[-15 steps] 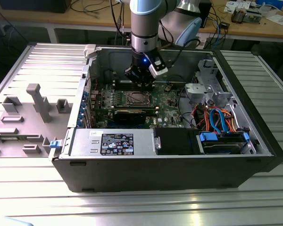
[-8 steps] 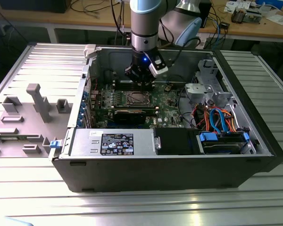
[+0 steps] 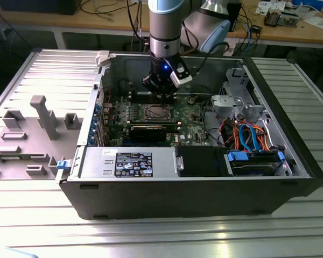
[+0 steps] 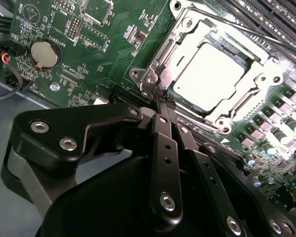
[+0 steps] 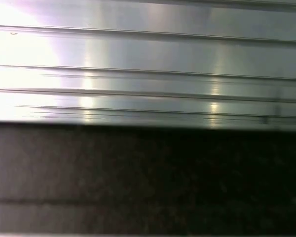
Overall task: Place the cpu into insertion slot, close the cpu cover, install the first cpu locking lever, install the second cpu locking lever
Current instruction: 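Install the first cpu locking lever, then install the second cpu locking lever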
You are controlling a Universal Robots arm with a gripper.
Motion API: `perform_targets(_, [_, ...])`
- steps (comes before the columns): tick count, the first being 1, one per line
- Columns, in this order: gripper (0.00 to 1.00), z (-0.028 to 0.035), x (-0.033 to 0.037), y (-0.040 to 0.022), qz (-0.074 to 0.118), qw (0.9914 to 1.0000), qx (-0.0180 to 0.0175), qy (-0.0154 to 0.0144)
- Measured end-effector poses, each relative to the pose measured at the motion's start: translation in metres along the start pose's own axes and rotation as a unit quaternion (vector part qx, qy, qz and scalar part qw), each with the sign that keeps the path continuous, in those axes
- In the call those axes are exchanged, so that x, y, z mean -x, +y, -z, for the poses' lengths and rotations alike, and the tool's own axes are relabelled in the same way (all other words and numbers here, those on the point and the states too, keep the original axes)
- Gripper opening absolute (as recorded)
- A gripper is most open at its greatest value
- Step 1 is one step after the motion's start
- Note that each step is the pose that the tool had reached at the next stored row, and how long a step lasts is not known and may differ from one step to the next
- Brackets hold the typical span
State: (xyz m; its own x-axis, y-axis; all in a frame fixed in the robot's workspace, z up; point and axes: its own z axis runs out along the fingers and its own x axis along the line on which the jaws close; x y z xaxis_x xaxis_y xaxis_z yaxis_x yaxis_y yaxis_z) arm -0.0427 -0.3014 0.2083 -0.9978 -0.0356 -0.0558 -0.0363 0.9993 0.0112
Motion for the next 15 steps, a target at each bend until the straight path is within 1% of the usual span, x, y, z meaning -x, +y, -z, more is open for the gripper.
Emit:
perform_targets(2, [0.11, 0.0, 0.0, -0.0012, 0.0, 1.0, -0.0001, -0.0001])
perform_targets(10, [0.11, 0.0, -0.0001, -0.0015, 0.0, 1.0, -0.0001, 0.0])
perform_targets(15, [0.11, 0.0001, -0.0001, -0.0046, 0.0, 1.0, -0.0001, 0.0])
